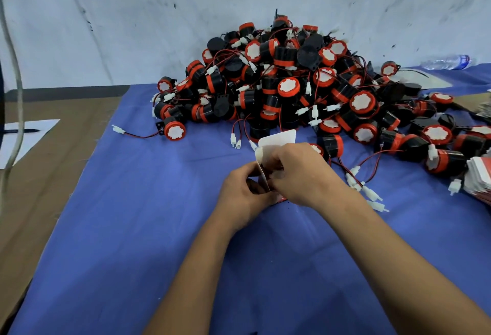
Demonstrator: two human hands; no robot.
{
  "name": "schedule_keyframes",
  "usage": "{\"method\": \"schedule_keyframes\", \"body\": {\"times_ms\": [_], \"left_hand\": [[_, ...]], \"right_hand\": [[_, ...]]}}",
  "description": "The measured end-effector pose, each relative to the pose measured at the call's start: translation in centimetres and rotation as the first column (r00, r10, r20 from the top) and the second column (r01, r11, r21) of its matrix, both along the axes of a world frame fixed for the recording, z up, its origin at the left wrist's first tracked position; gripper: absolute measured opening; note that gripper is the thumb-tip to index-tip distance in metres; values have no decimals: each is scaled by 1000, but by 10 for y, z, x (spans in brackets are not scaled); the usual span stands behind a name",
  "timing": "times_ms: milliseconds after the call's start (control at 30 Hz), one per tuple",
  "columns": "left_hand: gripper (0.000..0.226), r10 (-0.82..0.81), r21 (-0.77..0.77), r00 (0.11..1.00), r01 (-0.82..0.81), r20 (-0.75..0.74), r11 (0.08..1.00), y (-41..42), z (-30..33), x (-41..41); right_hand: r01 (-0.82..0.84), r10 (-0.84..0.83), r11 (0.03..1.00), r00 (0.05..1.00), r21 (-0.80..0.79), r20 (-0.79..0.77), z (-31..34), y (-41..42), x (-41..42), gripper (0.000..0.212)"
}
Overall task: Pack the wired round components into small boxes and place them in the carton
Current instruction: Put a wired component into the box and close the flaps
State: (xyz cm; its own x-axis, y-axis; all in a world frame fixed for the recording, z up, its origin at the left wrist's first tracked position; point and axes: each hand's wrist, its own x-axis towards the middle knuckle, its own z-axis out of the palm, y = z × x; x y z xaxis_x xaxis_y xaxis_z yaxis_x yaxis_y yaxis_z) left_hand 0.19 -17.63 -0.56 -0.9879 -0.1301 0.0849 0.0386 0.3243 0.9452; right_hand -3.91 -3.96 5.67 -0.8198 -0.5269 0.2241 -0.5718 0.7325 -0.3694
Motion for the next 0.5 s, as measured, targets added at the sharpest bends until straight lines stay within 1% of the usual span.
{"method": "schedule_keyframes", "body": {"times_ms": [100, 200, 267, 333, 400, 433, 500], "left_hand": [[47, 8, -13, 1000, -8, 9, 1000, 1, 0, -1], [50, -6, -3, 1000, 6, 3, 1000, 1, 1, -1], [51, -8, 2, 1000, 8, -2, 1000, 1, 0, 0], [49, -6, 6, 1000, 6, -1, 1000, 0, 0, -1], [45, -4, -3, 1000, 4, 2, 1000, -1, -2, -2], [42, -2, -2, 1000, 2, 2, 1000, -1, -3, -3], [40, 2, 2, 1000, -2, -8, 1000, -2, -3, -2]], "right_hand": [[56, -56, 998, 996, -12, -64, -7, -1, 3, 8], [121, -125, 992, 988, -45, -94, -10, 1, 2, 16], [86, -93, 993, 991, -81, -92, -10, 2, 5, 18], [6, -17, 992, 996, -124, -88, -10, 1, 10, 23], [-32, 22, 995, 995, -91, -100, -10, 0, 12, 33], [-38, 31, 998, 993, -59, -114, -10, 1, 12, 32], [-48, 44, 998, 990, -26, -135, -8, 1, 12, 15]]}}
